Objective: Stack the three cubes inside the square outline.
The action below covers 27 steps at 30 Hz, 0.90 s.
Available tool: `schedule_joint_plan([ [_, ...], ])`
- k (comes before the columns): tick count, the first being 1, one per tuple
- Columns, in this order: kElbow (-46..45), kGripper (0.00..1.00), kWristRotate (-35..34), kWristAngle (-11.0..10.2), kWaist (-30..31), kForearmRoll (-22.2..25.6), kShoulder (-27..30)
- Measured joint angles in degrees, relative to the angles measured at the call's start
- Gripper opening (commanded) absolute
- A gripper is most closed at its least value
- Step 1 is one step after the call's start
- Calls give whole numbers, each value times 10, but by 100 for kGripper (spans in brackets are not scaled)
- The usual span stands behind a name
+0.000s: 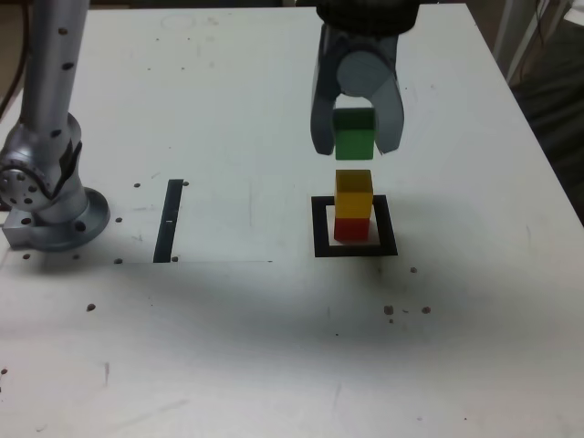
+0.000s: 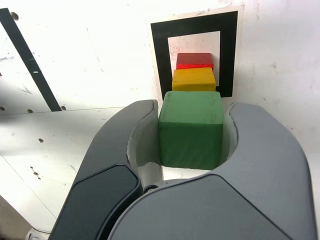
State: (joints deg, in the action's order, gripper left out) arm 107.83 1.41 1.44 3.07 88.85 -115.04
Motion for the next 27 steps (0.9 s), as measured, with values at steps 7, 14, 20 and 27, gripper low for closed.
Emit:
schedule_joint_plan([
  [7, -1, 23, 2, 5, 0, -7, -13],
  [14, -7, 23, 2, 10, 0, -15, -21],
  [20, -19, 23, 2, 14, 0, -28, -25],
  [27, -32, 72, 2, 20, 0, -39, -27],
])
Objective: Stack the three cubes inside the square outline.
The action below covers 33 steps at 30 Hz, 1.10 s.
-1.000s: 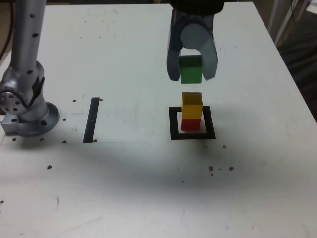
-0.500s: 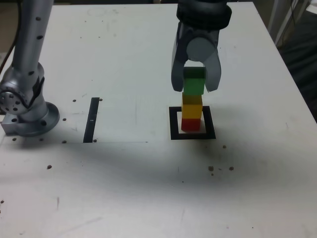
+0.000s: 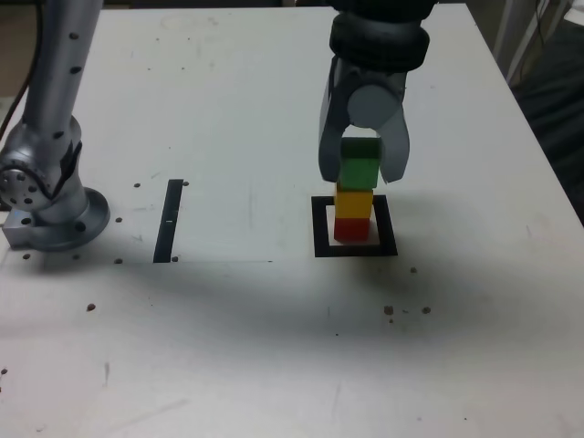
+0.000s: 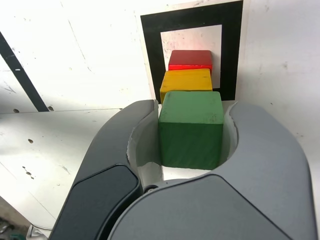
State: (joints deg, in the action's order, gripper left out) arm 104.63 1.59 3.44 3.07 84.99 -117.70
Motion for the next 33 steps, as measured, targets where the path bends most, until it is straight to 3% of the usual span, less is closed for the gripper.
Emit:
schedule_joint_plan([
  [2, -6, 90, 0, 1, 0, -2, 0],
  [5, -10, 99, 0, 2, 0, -3, 0],
  [18, -33, 99, -7, -12, 0, -10, 31],
  [25, -69, 99, -18, -32, 0, -10, 95],
  [33, -154, 99, -30, -38, 0, -23, 165],
])
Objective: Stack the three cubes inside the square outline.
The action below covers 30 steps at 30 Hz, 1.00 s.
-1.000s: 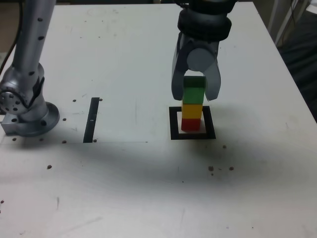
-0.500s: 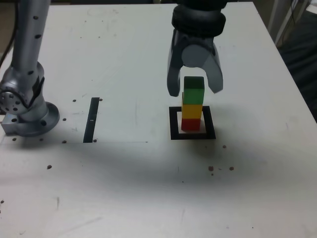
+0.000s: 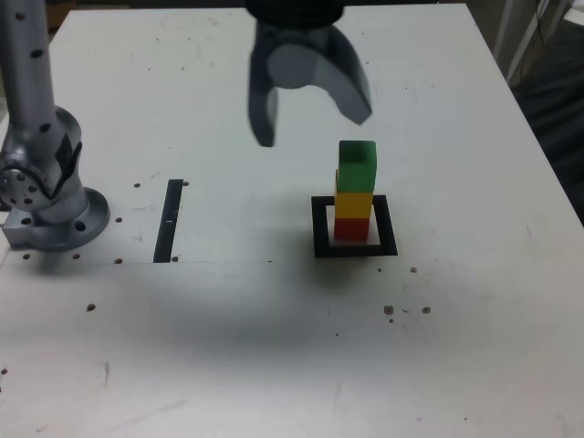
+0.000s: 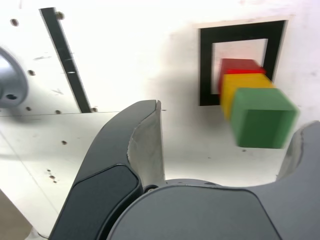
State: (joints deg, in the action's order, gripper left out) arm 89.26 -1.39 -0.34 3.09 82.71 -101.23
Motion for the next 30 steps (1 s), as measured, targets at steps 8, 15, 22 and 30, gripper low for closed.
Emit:
schedule_joint_plan([
  [8, -142, 100, -12, -2, 0, -59, 74],
  [15, -262, 100, -21, -2, 0, -115, 122],
  [22, -361, 100, -24, 4, 0, -173, 145],
  [30, -457, 100, -25, 19, 0, -244, 160],
])
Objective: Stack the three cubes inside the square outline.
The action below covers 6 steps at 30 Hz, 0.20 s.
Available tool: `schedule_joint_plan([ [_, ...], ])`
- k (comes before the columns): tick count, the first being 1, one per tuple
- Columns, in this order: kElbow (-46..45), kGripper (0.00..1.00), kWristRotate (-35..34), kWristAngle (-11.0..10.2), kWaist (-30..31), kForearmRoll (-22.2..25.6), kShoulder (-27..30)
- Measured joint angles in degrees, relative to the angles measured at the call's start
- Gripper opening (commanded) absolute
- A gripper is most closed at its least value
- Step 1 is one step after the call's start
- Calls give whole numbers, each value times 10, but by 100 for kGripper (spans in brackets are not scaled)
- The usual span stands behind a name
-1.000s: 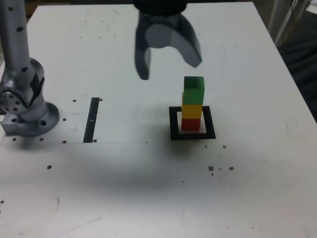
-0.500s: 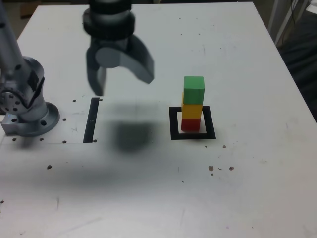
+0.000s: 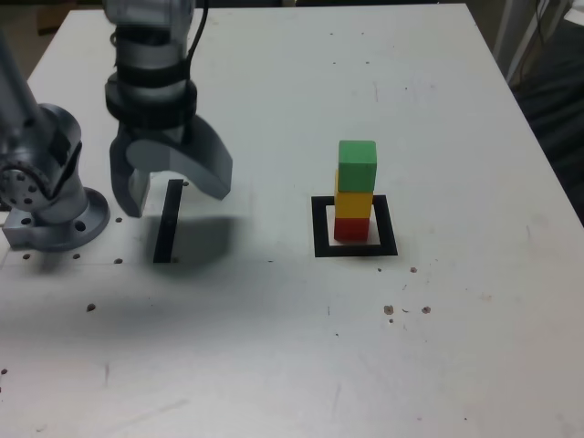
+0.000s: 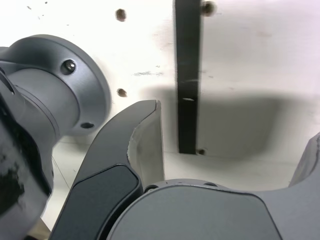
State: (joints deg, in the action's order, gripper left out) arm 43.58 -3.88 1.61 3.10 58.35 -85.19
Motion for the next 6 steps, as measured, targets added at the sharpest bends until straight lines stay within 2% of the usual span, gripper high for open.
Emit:
schedule_joint_plan([
  [6, -35, 100, 0, 7, 0, -35, 0],
])
